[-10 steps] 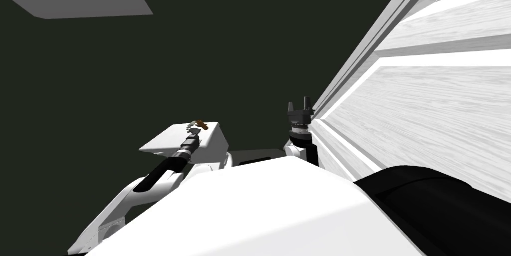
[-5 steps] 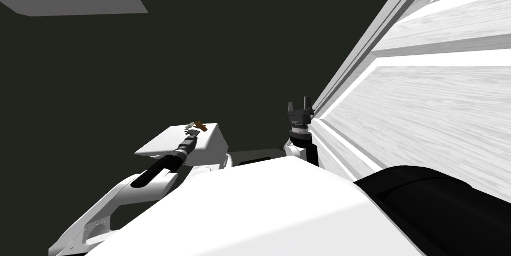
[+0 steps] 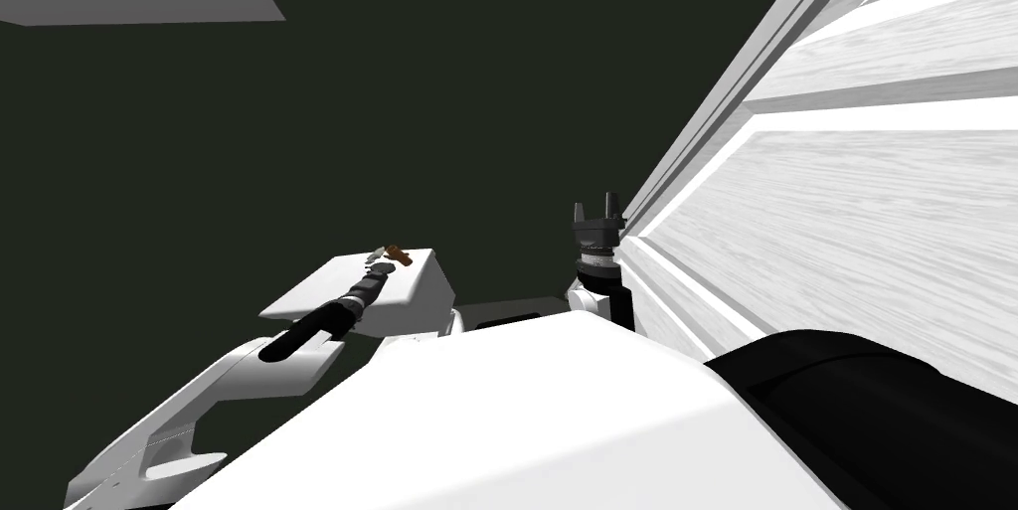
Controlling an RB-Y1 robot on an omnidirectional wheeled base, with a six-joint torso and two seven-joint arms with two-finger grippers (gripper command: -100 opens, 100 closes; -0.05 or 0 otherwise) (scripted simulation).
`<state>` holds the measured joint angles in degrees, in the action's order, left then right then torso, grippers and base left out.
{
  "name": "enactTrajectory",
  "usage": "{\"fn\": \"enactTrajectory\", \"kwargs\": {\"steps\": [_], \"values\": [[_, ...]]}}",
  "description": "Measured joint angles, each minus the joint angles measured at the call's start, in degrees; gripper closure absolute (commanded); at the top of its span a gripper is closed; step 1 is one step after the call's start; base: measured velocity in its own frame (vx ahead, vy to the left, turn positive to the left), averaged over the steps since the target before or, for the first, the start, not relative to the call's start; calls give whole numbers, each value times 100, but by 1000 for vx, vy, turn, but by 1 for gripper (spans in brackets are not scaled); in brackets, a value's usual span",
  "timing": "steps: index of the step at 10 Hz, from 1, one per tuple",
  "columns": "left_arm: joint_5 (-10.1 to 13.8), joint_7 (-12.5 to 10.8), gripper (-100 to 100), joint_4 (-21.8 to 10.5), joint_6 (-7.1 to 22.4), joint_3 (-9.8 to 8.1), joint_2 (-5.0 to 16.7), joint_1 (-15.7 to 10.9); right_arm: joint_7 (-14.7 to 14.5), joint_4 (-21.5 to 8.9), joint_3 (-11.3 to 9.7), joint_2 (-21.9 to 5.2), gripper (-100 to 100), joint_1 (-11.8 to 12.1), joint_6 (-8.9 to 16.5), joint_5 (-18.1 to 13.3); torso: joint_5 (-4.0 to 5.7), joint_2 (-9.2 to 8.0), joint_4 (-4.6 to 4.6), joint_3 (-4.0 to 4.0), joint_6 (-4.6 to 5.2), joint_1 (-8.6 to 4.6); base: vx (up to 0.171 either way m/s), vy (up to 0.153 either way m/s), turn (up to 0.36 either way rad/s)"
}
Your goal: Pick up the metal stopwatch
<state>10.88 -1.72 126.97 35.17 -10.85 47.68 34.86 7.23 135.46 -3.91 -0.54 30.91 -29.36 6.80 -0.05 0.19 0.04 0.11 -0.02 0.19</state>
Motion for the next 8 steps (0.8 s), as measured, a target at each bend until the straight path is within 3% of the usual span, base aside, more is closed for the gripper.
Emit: {"fn": "enactTrajectory", "kwargs": {"steps": [1, 2, 3, 6, 7, 8], "values": [[-14, 20, -100, -33, 94, -4, 109, -31, 0, 0, 0, 0, 0, 0, 0, 0, -2, 6, 1, 3, 0, 10, 32, 41, -13], [-17, 25, 0, -37, 117, -5, 121, -35, 0, 0, 0, 0, 0, 0, 0, 0, -1, -2, 0, 0, -1, -2, 5, 7, 0], [-16, 24, -100, -37, 115, -5, 120, -35, 0, 0, 0, 0, 0, 0, 0, 0, 2, -11, -2, -6, -1, -14, 8, 0, -124], [-27, 38, -100, -335, 27, -10, 75, -169, 0, 0, -1, 1, 0, -1, 0, 0, -3, -7, 1, -2, 4, -14, 6, -4, -54], [-30, 41, 100, -348, 15, -9, 72, -173, 0, 0, -1, 1, 0, 0, 0, 0, -5, -2, 3, 1, 4, -8, 0, 0, 0], [-29, 40, 100, -346, 16, -9, 72, -173, 0, 0, 0, 1, 0, 0, 0, 0, -5, 0, 3, 2, 4, -6, 0, 0, 0]]}}
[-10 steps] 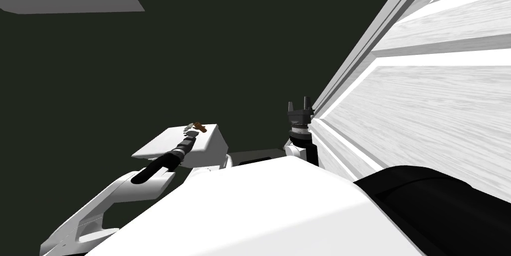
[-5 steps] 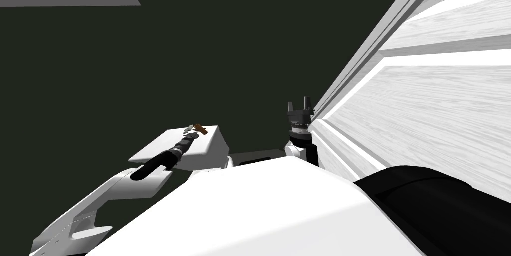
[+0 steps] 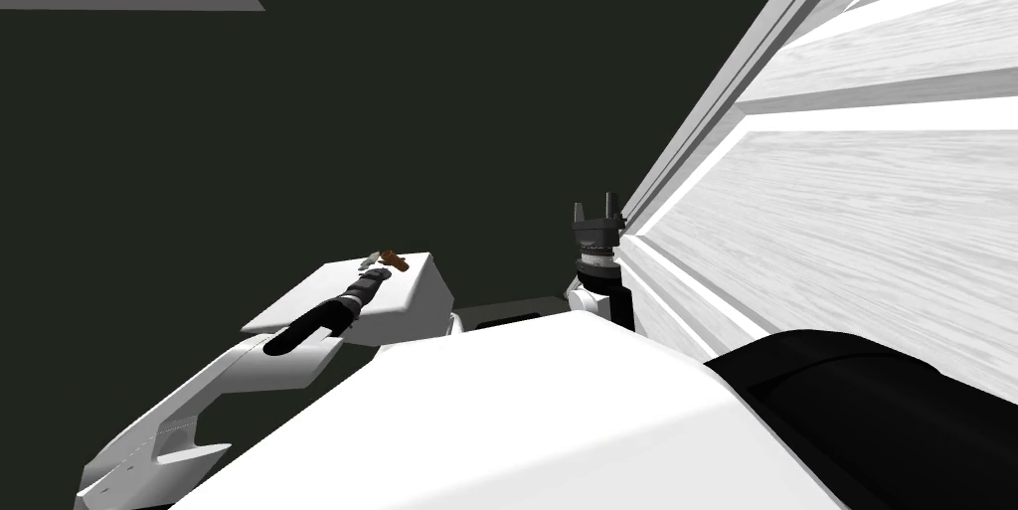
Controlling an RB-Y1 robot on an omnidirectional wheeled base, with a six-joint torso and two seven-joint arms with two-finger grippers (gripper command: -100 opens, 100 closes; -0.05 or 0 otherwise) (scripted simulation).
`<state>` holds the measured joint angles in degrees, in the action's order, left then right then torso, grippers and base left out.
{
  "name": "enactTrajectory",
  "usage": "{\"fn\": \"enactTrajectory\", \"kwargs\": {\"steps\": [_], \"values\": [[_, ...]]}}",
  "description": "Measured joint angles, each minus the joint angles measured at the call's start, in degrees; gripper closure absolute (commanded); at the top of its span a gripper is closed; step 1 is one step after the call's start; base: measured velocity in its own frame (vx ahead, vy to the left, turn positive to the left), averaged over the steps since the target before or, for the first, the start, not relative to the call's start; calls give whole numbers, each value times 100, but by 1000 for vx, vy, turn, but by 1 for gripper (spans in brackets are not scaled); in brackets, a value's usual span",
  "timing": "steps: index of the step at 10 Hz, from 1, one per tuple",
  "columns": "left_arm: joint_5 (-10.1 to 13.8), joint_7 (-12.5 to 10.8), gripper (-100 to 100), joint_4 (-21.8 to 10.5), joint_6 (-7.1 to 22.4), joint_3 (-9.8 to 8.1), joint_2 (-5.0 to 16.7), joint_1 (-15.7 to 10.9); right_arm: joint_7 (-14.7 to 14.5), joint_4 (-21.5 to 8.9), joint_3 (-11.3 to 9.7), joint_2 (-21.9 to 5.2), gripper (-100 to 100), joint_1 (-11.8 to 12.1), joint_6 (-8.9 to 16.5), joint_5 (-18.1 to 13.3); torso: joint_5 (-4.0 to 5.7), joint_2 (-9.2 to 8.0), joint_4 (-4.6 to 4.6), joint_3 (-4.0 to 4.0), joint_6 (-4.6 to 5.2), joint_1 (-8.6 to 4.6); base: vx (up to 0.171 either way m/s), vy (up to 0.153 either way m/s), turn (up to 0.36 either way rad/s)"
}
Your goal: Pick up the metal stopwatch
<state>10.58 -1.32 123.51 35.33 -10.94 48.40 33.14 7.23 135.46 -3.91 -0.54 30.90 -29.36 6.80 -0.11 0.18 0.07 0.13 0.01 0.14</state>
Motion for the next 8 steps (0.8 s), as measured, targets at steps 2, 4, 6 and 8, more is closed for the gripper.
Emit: {"fn": "enactTrajectory", "kwargs": {"steps": [2, 4, 6, 8], "values": [[-6, 8, 100, 4, -5, -3, 5, -4, 0, 0, 0, 0, 0, 0, 0, 0, -4, 2, 3, 2, -3, 2, 1, 0, -8], [-4, 7, 0, 2, -3, -2, 4, -2, 0, 0, 0, 0, 0, 0, 0, 0, -4, 2, 2, 2, -2, 5, 0, 0, 0], [-5, 0, 100, 100, 32, 9, 12, 29, 0, 0, 0, 0, 0, 1, 0, 0, -3, -3, 0, -1, -9, 5, -5, 6, 123], [-5, -10, 0, 224, 83, 13, 20, 90, 0, 0, 0, 0, 0, 0, 0, 0, -3, -4, -1, -2, -2, 5, -2, 0, 9]]}}
